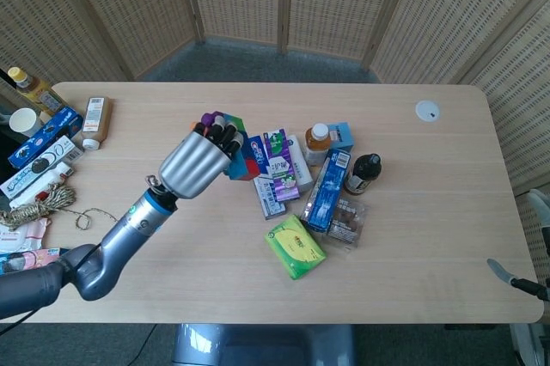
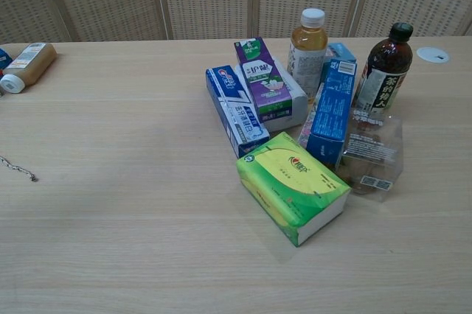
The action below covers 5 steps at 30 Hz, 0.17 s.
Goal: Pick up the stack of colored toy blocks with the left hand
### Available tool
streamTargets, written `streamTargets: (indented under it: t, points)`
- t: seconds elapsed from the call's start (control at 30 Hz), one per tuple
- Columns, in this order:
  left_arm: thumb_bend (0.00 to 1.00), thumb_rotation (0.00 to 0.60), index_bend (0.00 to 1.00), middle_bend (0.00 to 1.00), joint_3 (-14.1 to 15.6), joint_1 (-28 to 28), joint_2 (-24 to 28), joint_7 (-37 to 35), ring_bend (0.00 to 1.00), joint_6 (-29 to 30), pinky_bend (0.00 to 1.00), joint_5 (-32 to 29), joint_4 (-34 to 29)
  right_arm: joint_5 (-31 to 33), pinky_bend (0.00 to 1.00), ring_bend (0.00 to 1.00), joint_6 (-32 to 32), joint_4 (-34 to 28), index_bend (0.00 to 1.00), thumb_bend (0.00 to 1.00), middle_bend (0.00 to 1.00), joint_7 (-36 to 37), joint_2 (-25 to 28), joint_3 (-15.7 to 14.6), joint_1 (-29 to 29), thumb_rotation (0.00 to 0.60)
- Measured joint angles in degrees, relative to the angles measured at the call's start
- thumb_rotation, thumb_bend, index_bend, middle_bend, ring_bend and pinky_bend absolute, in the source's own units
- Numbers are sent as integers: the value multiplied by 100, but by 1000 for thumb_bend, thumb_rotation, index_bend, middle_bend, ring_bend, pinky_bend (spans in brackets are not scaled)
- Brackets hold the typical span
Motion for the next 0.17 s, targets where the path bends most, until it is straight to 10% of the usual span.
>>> streamTargets:
  t: [0.17]
  points:
    - [166, 600, 819, 667, -198, 101, 439, 282, 585, 44, 825, -88, -530, -28, 0, 0, 7, -31, 0, 0, 0, -26, 13, -19, -5, 600]
